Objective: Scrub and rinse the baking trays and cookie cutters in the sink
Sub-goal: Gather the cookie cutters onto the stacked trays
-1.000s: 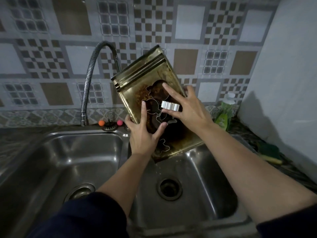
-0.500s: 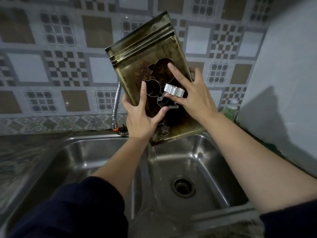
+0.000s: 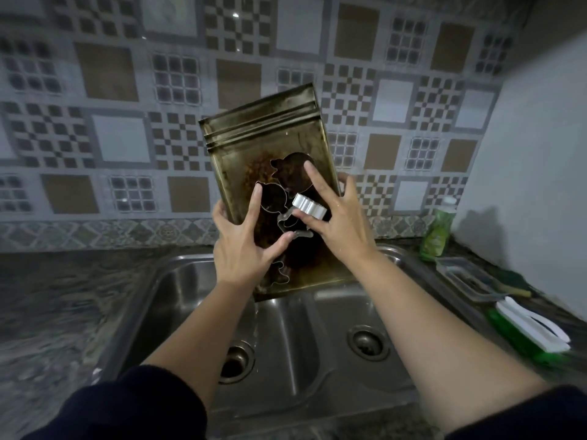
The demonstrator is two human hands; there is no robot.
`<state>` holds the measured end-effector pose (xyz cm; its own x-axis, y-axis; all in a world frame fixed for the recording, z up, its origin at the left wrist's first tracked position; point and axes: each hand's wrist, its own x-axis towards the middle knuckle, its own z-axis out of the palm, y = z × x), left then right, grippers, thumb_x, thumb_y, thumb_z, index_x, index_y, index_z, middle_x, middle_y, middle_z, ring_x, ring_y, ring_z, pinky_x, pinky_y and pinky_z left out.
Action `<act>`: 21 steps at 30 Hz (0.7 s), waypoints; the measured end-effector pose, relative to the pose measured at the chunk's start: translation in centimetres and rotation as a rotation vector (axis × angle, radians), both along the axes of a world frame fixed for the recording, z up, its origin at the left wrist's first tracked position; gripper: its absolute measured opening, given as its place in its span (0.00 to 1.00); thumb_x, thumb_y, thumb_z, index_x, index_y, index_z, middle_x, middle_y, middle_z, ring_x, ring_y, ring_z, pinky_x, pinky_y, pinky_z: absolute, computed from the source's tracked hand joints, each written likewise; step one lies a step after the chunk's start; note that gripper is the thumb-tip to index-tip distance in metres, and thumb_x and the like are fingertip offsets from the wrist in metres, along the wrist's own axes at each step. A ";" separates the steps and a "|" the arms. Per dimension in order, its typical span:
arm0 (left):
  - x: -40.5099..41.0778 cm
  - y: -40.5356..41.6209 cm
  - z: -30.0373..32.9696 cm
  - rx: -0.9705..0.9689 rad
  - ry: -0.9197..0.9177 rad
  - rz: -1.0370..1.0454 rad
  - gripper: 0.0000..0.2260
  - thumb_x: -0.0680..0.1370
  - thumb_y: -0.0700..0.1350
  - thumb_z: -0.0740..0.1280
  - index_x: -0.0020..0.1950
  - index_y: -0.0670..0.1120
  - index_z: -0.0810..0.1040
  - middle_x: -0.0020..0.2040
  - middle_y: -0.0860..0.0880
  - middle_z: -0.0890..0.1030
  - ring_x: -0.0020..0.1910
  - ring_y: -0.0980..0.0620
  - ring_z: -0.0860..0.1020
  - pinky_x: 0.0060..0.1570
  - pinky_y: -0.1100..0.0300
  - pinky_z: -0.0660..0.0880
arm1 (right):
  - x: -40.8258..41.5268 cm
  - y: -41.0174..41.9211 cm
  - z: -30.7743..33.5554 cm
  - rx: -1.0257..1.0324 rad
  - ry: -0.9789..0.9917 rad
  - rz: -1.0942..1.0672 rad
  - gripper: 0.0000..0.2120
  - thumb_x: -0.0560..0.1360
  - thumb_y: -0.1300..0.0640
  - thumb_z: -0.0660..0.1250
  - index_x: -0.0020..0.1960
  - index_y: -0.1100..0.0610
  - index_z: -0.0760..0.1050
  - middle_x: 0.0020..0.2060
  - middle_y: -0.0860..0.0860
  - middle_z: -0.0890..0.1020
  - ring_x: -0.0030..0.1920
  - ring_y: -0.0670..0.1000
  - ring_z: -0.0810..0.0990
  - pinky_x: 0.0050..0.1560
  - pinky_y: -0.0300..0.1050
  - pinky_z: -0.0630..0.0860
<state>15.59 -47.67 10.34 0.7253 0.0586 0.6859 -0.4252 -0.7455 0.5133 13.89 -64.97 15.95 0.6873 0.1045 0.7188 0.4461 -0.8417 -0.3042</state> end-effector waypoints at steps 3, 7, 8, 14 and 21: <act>-1.6 2.1 -0.2 0.023 0.059 0.036 0.40 0.65 0.75 0.58 0.72 0.72 0.40 0.75 0.42 0.47 0.59 0.34 0.75 0.46 0.47 0.79 | -0.7 2.1 -0.7 0.036 0.047 0.029 0.36 0.71 0.35 0.61 0.73 0.31 0.46 0.69 0.57 0.62 0.66 0.57 0.70 0.62 0.53 0.73; -4.4 4.3 -0.4 0.116 0.133 0.086 0.40 0.66 0.73 0.60 0.72 0.72 0.41 0.74 0.41 0.49 0.60 0.35 0.74 0.48 0.45 0.78 | -2.0 4.2 -2.7 0.154 0.204 0.038 0.35 0.70 0.32 0.58 0.72 0.27 0.45 0.70 0.59 0.62 0.67 0.60 0.69 0.62 0.55 0.72; -5.1 4.8 -0.6 0.141 0.162 0.101 0.40 0.66 0.73 0.60 0.72 0.72 0.41 0.74 0.40 0.50 0.61 0.35 0.74 0.50 0.45 0.77 | -2.4 4.7 -3.2 0.190 0.252 0.048 0.35 0.69 0.31 0.58 0.71 0.26 0.45 0.71 0.59 0.61 0.68 0.61 0.69 0.62 0.56 0.72; -9.4 7.9 -2.9 0.180 0.516 0.140 0.38 0.66 0.76 0.56 0.72 0.73 0.42 0.74 0.42 0.51 0.67 0.38 0.70 0.59 0.45 0.73 | -4.5 7.3 -7.4 0.318 0.526 0.168 0.32 0.72 0.33 0.61 0.73 0.30 0.52 0.73 0.59 0.61 0.74 0.60 0.61 0.69 0.57 0.63; -13.8 13.5 -5.8 0.227 0.845 0.231 0.38 0.65 0.78 0.52 0.72 0.73 0.44 0.75 0.40 0.54 0.68 0.38 0.69 0.63 0.45 0.69 | -7.1 13.1 -11.7 0.320 0.823 0.224 0.32 0.73 0.31 0.58 0.74 0.33 0.52 0.73 0.52 0.66 0.72 0.55 0.65 0.66 0.51 0.66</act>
<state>1.82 -34.18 4.58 0.9795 0.1931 -0.0572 0.1992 -0.8868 0.4171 6.79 -51.90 4.22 0.9837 0.1776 0.0275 0.1276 -0.5820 -0.8031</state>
